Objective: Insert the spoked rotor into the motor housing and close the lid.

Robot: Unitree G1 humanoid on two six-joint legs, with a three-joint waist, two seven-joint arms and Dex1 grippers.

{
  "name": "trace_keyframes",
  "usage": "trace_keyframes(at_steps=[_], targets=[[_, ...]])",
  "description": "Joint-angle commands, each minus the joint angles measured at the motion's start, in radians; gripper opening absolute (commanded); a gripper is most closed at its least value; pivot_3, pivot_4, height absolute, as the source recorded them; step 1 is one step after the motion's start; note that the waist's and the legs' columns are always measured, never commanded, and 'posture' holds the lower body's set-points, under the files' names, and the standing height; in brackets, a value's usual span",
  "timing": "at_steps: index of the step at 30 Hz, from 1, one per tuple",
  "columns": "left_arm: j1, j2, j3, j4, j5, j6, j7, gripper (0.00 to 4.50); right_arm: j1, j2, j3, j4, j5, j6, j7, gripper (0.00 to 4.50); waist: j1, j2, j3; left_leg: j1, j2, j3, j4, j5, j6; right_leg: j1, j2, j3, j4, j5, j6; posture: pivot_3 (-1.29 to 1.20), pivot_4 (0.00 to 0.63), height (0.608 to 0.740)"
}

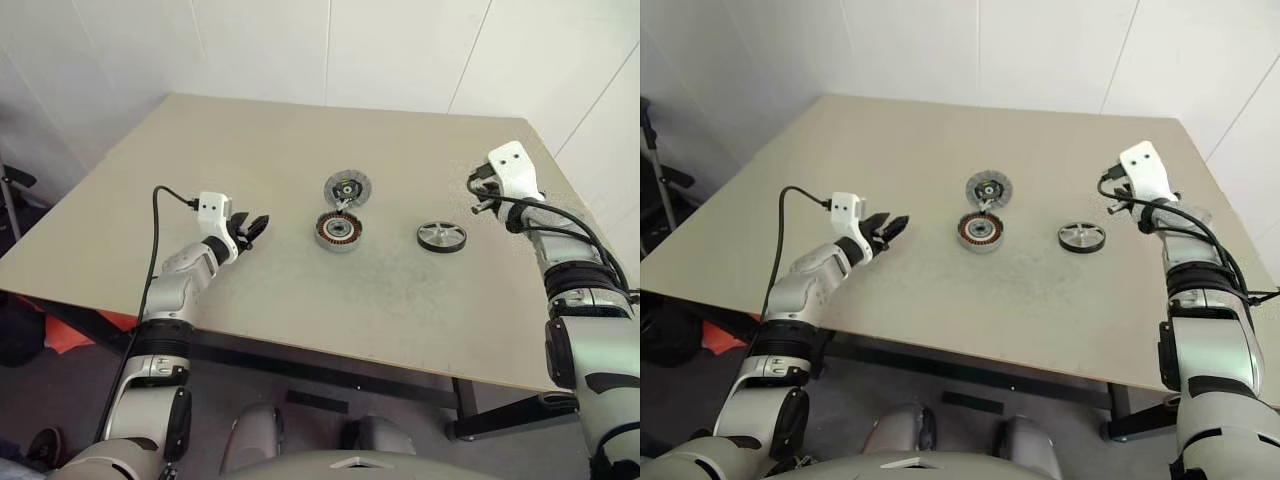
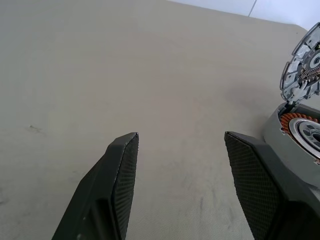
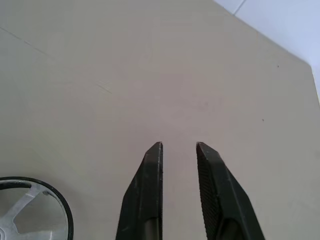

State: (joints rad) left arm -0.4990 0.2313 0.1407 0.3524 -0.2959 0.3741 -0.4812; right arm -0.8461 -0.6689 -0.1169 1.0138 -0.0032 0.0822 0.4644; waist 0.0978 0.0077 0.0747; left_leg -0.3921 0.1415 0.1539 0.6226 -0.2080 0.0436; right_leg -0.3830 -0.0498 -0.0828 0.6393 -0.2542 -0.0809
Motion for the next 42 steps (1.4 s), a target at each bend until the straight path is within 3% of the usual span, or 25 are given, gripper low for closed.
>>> trace_keyframes(at_steps=[1, 4, 10, 23, 31, 42], targets=[[-0.018, 0.005, 0.001, -0.011, -0.008, -0.014, -0.011, 2.91, -0.061, 0.024, -0.235, -0.037, 0.256, 0.195, -0.003, 1.86, 0.0, 0.0, 0.0, 0.0, 0.0, 0.0, 0.0, 0.0, 0.0, 0.0, 0.0, 0.0, 0.0, 0.0, 0.0, 0.0, 0.0, 0.74], [-0.012, 0.007, 0.003, -0.015, -0.007, -0.012, -0.009, 2.91, -0.052, 0.023, -0.352, -0.091, 0.382, 0.386, -0.014, 1.86, 0.004, 0.0, 0.0, 0.0, 0.0, 0.0, 0.0, 0.0, 0.0, 0.0, 0.0, 0.0, 0.0, 0.0, 0.0, 0.0, 0.0, 0.74], [-0.004, 0.009, 0.0, -0.014, -0.005, -0.011, -0.013, 2.91, 0.053, -0.026, -0.438, -0.211, 0.516, 0.71, 0.034, 1.86, 0.028, 0.0, 0.0, 0.0, 0.0, 0.0, 0.0, 0.0, 0.001, 0.0, 0.0, 0.0, 0.0, 0.0, 0.0, 0.0, 0.0, 0.74], [0.023, 0.0, -0.023, -0.013, -0.001, -0.015, -0.028, 2.91, 0.298, -0.173, -0.513, -0.298, 0.597, 0.927, 0.146, 1.86, 0.055, 0.002, -0.001, 0.001, 0.0, 0.0, 0.0, 0.0, 0.0, 0.002, 0.0, 0.0, -0.002, 0.0, 0.001, 0.0, 0.0, 0.74], [0.008, -0.001, -0.032, 0.0, -0.001, -0.018, -0.034, 2.91, 0.412, -0.039, -0.548, -0.571, 0.711, 1.09, 0.113, 1.86, 0.054, 0.005, -0.003, 0.016, 0.0, 0.0, -0.01, -0.001, -0.005, 0.018, 0.001, 0.0, -0.015, -0.003, 0.011, 0.0, 0.0, 0.74], [-0.01, 0.005, -0.027, -0.024, -0.021, -0.006, -0.074, 2.91, 0.404, 0.096, -0.515, -0.639, 0.712, 1.056, 0.028, 1.86, 0.057, 0.008, -0.005, 0.01, 0.0, 0.001, -0.01, 0.0, -0.005, 0.015, 0.001, -0.001, -0.018, 0.001, 0.005, 0.0, 0.0, 0.74]])
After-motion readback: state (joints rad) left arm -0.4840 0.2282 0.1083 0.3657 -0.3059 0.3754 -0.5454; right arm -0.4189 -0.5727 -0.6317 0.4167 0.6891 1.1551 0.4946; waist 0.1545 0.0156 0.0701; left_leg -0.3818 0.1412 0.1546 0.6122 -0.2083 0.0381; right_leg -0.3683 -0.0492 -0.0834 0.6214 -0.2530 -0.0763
